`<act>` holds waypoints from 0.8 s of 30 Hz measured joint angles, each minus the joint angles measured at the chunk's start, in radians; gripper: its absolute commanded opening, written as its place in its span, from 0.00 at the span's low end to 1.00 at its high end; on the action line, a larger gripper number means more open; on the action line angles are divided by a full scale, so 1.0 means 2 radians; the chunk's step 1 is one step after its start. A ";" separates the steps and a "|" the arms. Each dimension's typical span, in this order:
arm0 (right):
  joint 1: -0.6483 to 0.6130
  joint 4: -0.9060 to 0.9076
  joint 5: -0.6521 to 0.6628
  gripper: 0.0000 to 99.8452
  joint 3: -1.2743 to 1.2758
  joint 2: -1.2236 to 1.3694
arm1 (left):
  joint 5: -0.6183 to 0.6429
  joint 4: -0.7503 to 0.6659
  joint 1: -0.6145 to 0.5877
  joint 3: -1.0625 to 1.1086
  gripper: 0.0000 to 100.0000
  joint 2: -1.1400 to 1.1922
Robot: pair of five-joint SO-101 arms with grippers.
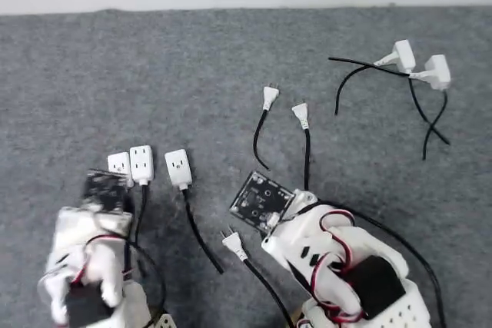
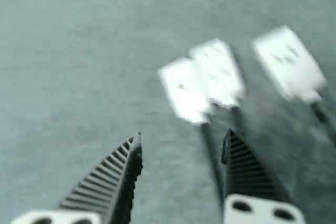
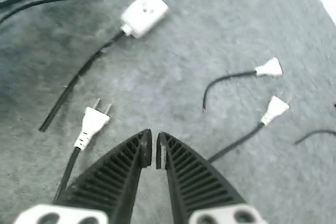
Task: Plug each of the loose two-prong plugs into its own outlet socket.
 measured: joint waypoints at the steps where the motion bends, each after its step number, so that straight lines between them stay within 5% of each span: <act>1: 0.006 0.000 0.000 0.01 0.000 -0.001 | 0.000 0.012 -0.008 -0.022 0.24 0.000; 15: 0.066 0.000 0.000 0.01 0.034 -0.022 | 0.000 0.062 -0.064 -0.008 0.24 0.000; 24: 0.098 -0.008 0.000 0.01 0.081 -0.142 | -0.044 -0.039 -0.069 0.130 0.18 0.000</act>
